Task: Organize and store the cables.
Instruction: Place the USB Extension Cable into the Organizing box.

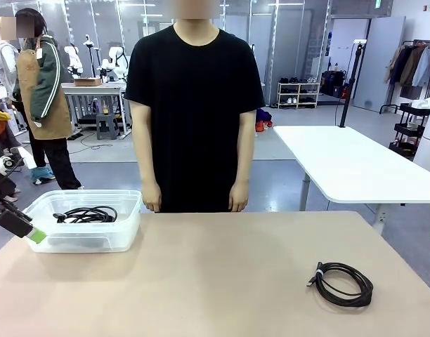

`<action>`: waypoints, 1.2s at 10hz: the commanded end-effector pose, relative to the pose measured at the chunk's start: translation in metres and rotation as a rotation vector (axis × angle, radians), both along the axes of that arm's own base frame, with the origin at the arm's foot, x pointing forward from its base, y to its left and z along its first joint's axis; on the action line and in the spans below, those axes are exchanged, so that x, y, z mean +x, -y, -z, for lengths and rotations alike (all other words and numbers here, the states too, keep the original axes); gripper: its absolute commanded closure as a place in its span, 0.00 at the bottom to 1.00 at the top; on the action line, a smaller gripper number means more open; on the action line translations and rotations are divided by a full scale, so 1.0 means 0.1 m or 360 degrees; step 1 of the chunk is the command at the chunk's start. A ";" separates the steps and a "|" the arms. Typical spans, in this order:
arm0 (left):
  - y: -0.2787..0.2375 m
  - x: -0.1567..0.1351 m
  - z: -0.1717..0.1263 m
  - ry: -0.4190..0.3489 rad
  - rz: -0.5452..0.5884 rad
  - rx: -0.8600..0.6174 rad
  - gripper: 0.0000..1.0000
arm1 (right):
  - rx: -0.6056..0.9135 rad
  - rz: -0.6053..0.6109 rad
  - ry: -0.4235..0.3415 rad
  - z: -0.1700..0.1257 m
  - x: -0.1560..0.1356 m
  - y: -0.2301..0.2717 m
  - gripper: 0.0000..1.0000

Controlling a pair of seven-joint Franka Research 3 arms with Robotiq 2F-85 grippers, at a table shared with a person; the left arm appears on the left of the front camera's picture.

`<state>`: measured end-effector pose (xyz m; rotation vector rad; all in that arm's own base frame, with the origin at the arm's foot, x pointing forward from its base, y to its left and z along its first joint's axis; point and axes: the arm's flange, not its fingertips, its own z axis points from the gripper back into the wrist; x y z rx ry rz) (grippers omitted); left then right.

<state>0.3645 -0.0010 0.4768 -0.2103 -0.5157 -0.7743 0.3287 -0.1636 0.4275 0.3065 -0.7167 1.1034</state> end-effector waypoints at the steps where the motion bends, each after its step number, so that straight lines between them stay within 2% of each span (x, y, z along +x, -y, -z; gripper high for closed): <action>1: 0.00 0.02 0.01 0.0005 -0.0027 0.0010 0.00 | -0.0238 0.0052 -0.0109 0.04 0.09 -1.01 0.00; 2: 0.00 0.02 0.01 0.0005 -0.0027 0.0010 0.00 | -0.0269 0.0023 -0.0132 0.07 0.23 -1.27 0.00; 4: 0.00 0.02 0.01 0.0005 -0.0027 0.0010 0.00 | -0.0428 0.0090 -0.0165 0.18 0.43 -1.77 0.00; 6: 0.00 0.02 0.01 0.0005 -0.0027 0.0010 0.00 | -0.0447 0.0051 -0.0172 0.28 0.54 -2.15 0.00; 9: 0.00 0.02 0.01 0.0005 -0.0027 0.0010 0.00 | -0.0480 0.0097 -0.0233 0.41 0.62 -2.37 0.00; 12: 0.00 0.02 0.01 0.0005 -0.0027 0.0010 0.00 | -0.0551 0.0240 -0.0367 0.42 0.71 -2.48 0.00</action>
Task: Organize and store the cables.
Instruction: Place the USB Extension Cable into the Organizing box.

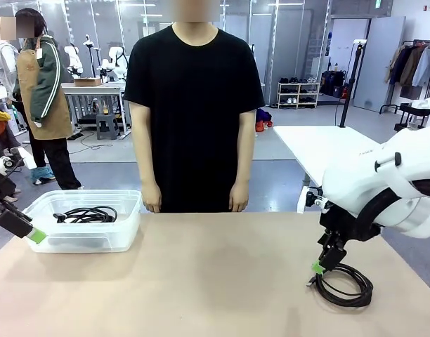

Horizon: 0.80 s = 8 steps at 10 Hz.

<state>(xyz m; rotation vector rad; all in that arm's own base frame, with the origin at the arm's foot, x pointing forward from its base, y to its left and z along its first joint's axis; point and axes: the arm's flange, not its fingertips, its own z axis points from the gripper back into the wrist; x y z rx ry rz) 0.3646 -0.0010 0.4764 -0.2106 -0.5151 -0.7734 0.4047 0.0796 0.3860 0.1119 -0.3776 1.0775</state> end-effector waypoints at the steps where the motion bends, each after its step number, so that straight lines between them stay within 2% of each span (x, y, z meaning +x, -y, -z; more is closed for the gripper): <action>1: 0.00 0.02 0.00 0.0006 -0.0026 0.0010 0.00 | -0.0088 0.0324 -0.0105 -0.01 0.01 -0.05 0.00; 2: 0.00 0.02 0.00 0.0006 -0.0026 0.0010 0.00 | -0.0062 0.0532 -0.0212 -0.01 0.07 -0.07 0.00; 3: 0.00 0.02 0.00 0.0006 -0.0026 0.0010 0.00 | -0.0098 0.0703 -0.0195 0.00 0.14 -0.14 0.00; 6: 0.00 0.02 0.00 0.0006 -0.0026 0.0010 0.00 | -0.0115 0.1028 -0.0263 0.04 0.22 -0.15 0.00; 7: 0.00 0.02 0.00 0.0006 -0.0026 0.0010 0.00 | -0.0086 0.1061 -0.0253 0.04 0.22 -0.15 0.00; 8: 0.00 0.02 0.00 0.0006 -0.0026 0.0010 0.00 | -0.0099 0.0982 -0.0242 0.04 0.20 -0.13 0.00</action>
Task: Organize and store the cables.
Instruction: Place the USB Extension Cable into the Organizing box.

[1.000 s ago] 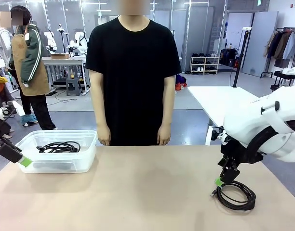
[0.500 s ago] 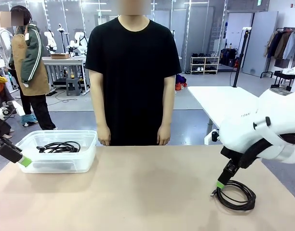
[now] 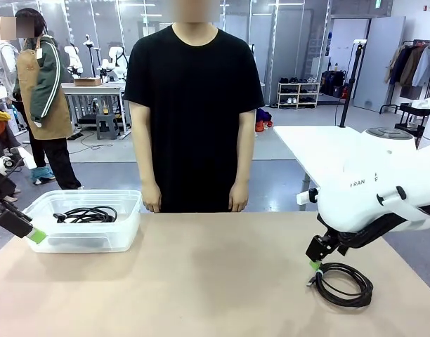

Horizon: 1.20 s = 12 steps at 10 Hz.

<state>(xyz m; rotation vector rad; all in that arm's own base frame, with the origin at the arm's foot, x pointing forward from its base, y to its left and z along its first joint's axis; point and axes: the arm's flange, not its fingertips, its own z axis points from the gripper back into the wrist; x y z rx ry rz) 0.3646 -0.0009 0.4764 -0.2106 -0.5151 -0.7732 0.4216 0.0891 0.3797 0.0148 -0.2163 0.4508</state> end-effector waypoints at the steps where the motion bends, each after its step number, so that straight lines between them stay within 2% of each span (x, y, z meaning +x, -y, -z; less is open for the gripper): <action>1: 0.00 0.02 0.00 0.0006 -0.0026 0.0010 0.00 | -0.0014 -0.0016 0.0001 0.01 -0.02 0.02 0.00; 4: 0.00 0.02 0.00 0.0006 -0.0026 0.0010 0.00 | 0.0008 -0.0013 -0.0004 0.00 -0.01 0.01 0.00; 6: 0.00 0.02 0.00 0.0006 -0.0026 0.0010 0.00 | 0.0060 0.0239 -0.0049 0.16 0.10 -0.08 0.00; 8: 0.00 0.02 0.00 0.0006 -0.0026 0.0010 0.00 | 0.0125 0.0636 -0.0148 0.30 0.22 -0.07 0.00; 9: 0.00 0.02 0.00 0.0006 -0.0026 0.0010 0.00 | 0.0137 0.0748 -0.0124 0.34 0.27 -0.10 0.00; 12: 0.00 0.02 0.00 0.0006 -0.0026 0.0010 0.00 | 0.0172 0.0977 -0.0187 0.51 0.44 -0.10 0.00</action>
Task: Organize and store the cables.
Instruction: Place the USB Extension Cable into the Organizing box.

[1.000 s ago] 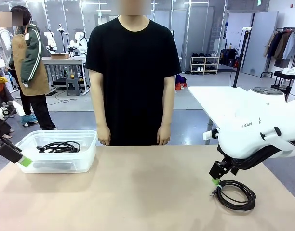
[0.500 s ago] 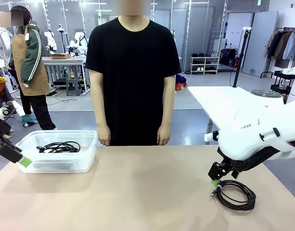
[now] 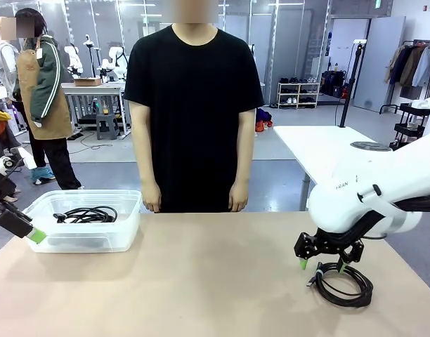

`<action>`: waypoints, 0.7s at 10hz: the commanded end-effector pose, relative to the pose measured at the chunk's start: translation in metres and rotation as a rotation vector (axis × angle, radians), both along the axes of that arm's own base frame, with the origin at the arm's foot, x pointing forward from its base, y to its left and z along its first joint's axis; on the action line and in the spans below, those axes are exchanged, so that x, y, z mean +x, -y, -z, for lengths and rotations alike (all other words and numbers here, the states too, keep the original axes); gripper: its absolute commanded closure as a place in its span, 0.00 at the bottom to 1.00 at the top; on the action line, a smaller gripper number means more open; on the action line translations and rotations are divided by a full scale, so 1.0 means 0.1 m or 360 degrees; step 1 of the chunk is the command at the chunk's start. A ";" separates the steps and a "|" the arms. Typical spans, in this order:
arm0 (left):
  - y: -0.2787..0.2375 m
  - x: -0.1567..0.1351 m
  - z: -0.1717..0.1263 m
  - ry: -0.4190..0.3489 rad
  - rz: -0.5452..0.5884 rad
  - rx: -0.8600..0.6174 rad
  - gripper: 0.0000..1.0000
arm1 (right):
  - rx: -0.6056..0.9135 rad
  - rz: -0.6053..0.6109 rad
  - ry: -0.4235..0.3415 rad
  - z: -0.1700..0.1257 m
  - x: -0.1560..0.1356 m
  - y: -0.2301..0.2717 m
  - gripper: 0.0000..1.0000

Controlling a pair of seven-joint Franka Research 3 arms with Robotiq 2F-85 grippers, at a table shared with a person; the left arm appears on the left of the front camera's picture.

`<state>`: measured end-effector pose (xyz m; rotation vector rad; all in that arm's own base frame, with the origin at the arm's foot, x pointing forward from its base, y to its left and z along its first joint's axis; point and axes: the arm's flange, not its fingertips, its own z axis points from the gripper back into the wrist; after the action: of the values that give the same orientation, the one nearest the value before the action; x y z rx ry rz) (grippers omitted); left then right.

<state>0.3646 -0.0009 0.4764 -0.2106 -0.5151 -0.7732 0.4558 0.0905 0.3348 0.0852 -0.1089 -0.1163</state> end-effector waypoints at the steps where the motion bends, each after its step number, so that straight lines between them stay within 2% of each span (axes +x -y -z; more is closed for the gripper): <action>1: 0.00 0.02 0.00 0.0006 -0.0026 0.0010 0.00 | 0.0002 0.0114 -0.0023 0.13 0.14 -0.06 0.00; 3: 0.00 0.02 0.00 0.0006 -0.0026 0.0010 0.00 | -0.0017 0.0158 -0.0076 0.23 0.18 -0.05 0.00; 6: 0.00 0.02 0.00 0.0006 -0.0026 0.0010 0.00 | -0.0010 0.0209 -0.0078 0.35 0.24 -0.04 0.00; 7: 0.00 0.02 0.00 0.0006 -0.0026 0.0010 0.00 | -0.0026 0.0210 -0.0084 0.37 0.25 -0.03 0.13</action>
<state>0.3646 -0.0009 0.4764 -0.2106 -0.5151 -0.7732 0.4737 0.0909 0.3006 0.0825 -0.0420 -0.2062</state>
